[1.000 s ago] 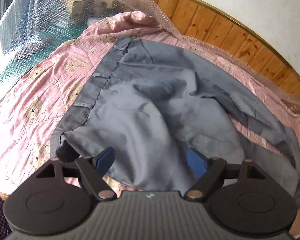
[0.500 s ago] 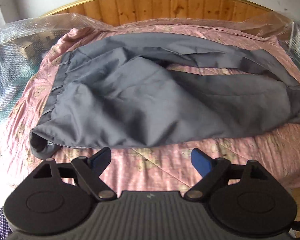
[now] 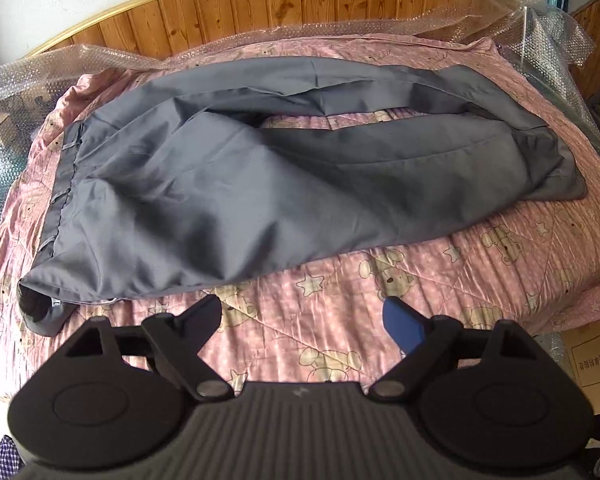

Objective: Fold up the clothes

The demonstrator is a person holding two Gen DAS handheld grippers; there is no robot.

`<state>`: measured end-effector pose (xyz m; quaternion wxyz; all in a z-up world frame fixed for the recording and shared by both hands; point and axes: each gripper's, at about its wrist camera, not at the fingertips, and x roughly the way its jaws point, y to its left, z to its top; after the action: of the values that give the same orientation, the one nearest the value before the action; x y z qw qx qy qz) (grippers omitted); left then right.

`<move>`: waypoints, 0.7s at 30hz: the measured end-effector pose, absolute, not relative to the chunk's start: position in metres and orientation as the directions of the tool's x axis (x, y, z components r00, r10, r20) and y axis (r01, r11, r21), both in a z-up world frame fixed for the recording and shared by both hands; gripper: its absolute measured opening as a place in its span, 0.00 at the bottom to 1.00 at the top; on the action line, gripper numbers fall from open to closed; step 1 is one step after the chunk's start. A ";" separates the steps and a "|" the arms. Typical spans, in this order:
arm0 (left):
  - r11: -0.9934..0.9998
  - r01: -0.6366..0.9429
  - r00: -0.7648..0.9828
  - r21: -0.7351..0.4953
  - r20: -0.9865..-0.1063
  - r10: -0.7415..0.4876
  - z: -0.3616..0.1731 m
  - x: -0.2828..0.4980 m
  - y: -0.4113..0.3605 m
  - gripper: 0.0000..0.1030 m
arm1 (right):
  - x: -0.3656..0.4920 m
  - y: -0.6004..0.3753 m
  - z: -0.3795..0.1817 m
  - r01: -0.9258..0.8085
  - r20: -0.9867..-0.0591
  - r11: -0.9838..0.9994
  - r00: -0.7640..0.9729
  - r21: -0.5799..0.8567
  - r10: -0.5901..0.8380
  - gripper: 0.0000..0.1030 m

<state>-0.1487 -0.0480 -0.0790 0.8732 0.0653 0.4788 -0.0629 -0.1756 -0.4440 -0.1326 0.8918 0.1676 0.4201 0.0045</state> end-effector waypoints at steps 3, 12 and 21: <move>0.987 0.160 0.520 0.006 -0.850 -0.079 -0.083 -0.139 -0.028 0.87 | -0.177 -0.448 -0.140 0.208 -0.739 0.894 0.650 0.397 0.177 0.98; 0.992 -0.076 0.472 -0.103 -0.880 -0.055 -0.084 -0.134 0.074 0.87 | -0.125 -0.489 -0.142 0.454 -0.683 0.637 0.713 0.623 0.160 0.98; 0.948 -0.295 0.396 -0.122 -0.918 0.005 -0.092 -0.169 0.134 0.87 | 0.025 -0.511 -0.206 0.645 -0.807 0.522 0.568 0.557 0.160 0.98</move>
<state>-0.1692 0.1343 -0.0919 0.8247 -0.1339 0.5420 0.0908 0.0251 -0.5107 -0.2064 0.7556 0.4615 0.4362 -0.1607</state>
